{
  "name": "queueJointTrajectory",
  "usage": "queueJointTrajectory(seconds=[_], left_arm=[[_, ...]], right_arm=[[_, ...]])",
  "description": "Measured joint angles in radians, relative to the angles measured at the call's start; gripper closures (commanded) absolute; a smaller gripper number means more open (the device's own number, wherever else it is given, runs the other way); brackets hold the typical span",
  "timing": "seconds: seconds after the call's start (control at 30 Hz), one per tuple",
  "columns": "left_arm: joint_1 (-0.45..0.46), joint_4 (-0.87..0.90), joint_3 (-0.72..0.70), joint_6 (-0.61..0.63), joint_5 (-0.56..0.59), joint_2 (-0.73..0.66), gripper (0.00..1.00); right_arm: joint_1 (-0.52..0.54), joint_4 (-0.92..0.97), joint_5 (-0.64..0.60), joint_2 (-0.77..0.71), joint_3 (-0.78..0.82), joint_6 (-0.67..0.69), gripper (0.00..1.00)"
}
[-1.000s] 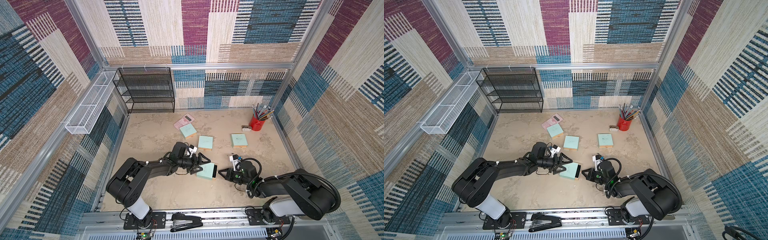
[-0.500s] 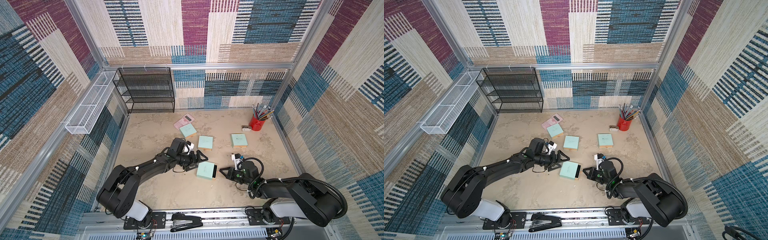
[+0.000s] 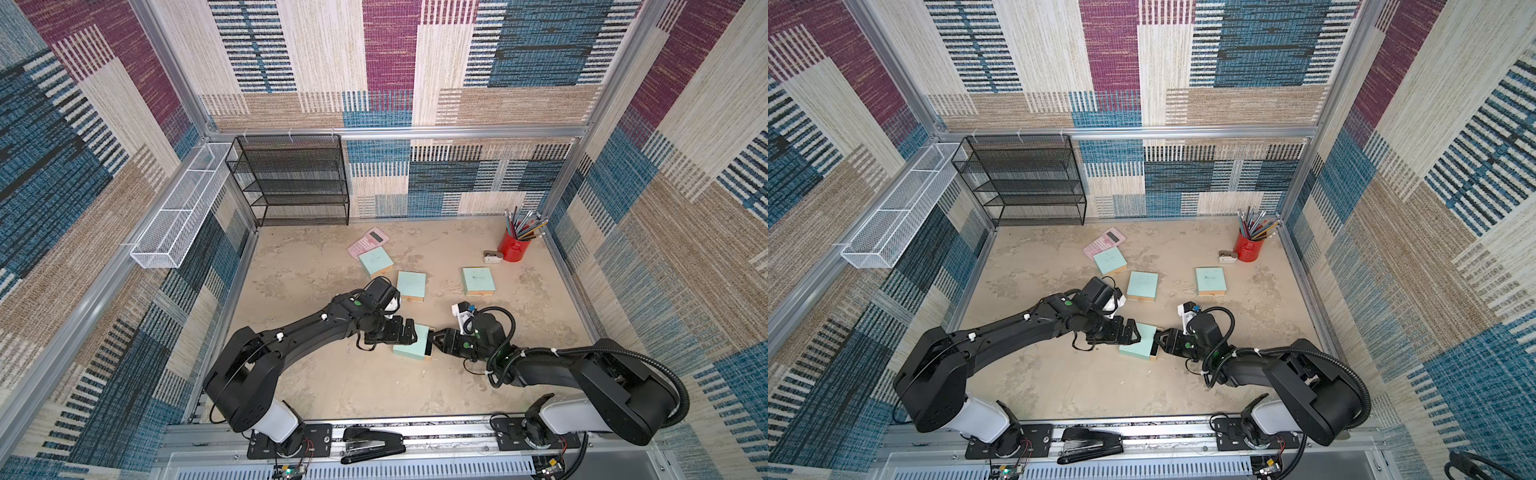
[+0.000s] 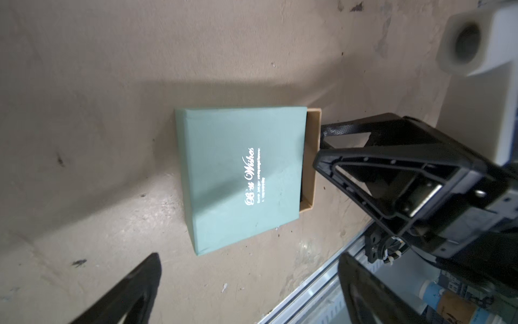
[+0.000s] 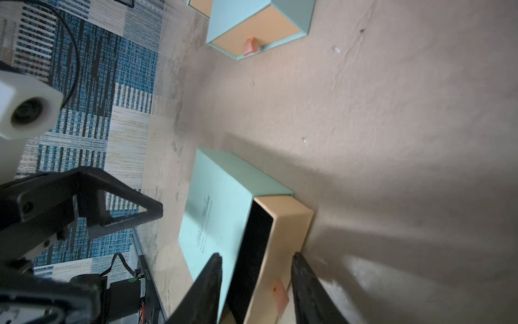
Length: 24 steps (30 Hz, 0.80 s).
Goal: Take out the earrings from the drawer-style jewelry box
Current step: Open the drawer in the jewelry box.
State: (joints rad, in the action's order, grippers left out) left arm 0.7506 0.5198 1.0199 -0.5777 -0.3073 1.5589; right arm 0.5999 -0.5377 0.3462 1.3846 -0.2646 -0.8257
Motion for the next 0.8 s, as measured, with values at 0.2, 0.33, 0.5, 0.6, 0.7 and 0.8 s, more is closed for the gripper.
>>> queueJointTrajectory(seconds=[0.2, 0.33, 0.5, 0.6, 0.7, 0.8], left_arm=[[0.026, 0.024, 0.016, 0.009, 0.050, 0.025, 0.01], [0.031, 0.032, 0.016, 0.009, 0.073, 0.001, 0.04], [0.038, 0.031, 0.037, 0.023, 0.088, -0.027, 0.15], [0.046, 0.020, 0.058, 0.023, 0.052, -0.013, 0.23], [0.052, -0.006, 0.072, 0.023, 0.006, 0.018, 0.25], [0.052, -0.024, 0.091, 0.019, -0.016, 0.050, 0.26]], right_arm=[[0.036, 0.129, -0.089, -0.001, -0.058, -0.008, 0.67], [0.041, 0.193, -0.122, -0.035, -0.063, -0.011, 0.66], [0.041, 0.246, -0.140, -0.070, -0.083, -0.011, 0.65], [0.041, 0.272, -0.141, -0.097, -0.084, -0.009, 0.67], [0.041, 0.290, -0.141, -0.124, -0.083, -0.007, 0.71], [0.041, 0.308, -0.141, -0.127, -0.081, -0.007, 0.73]])
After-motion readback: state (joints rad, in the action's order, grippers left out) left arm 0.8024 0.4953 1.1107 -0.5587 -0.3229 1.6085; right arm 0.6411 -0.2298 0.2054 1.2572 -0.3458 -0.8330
